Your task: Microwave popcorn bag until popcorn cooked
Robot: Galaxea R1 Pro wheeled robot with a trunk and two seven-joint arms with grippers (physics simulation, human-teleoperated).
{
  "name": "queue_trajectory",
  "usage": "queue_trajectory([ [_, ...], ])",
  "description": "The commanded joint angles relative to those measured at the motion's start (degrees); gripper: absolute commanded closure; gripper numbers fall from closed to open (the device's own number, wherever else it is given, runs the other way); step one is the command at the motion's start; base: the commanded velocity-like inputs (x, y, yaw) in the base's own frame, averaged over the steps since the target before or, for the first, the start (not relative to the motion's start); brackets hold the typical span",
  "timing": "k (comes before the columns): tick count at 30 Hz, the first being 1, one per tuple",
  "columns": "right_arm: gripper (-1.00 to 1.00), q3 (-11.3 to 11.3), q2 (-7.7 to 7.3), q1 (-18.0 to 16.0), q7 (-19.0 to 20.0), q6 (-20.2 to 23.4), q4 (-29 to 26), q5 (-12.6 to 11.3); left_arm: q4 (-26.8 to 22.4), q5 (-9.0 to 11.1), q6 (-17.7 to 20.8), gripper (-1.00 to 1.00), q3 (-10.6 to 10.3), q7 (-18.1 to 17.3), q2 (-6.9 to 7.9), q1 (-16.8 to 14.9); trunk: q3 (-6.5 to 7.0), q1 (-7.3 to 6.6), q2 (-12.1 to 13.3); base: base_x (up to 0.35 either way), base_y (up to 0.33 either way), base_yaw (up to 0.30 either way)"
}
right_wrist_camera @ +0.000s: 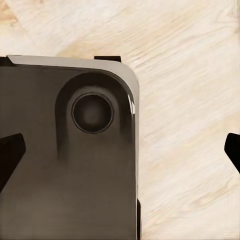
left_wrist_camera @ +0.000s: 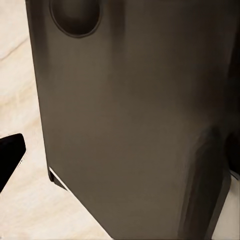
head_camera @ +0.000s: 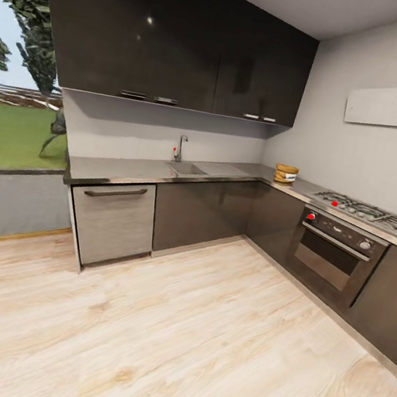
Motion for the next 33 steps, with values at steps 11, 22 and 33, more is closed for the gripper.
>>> queue_trajectory([
  [11, -1.0, 0.0, 0.0, 0.0, -0.1, -0.1, -0.1, 0.0, -0.2, 0.0, 0.0, -1.0, 0.0, 0.0, -0.01, 0.1, -0.03, 0.0, 0.0, 0.0, 0.0, -0.299],
  [22, -1.0, 0.0, 0.0, 0.0, -0.2, -0.1, 0.0, 0.0, -0.2, 0.1, 0.0, -1.0, 0.0, 0.0, 0.07, 0.1, -0.03, 0.0, 0.0, 0.0, 0.0, -0.299],
  [33, -1.0, 0.0, 0.0, 0.0, -0.2, -0.2, -0.1, 0.0, -0.2, 0.1, 0.0, -1.0, 0.0, 0.0, 0.22, 0.1, -0.03, 0.0, 0.0, 0.0, 0.0, -0.299],
])
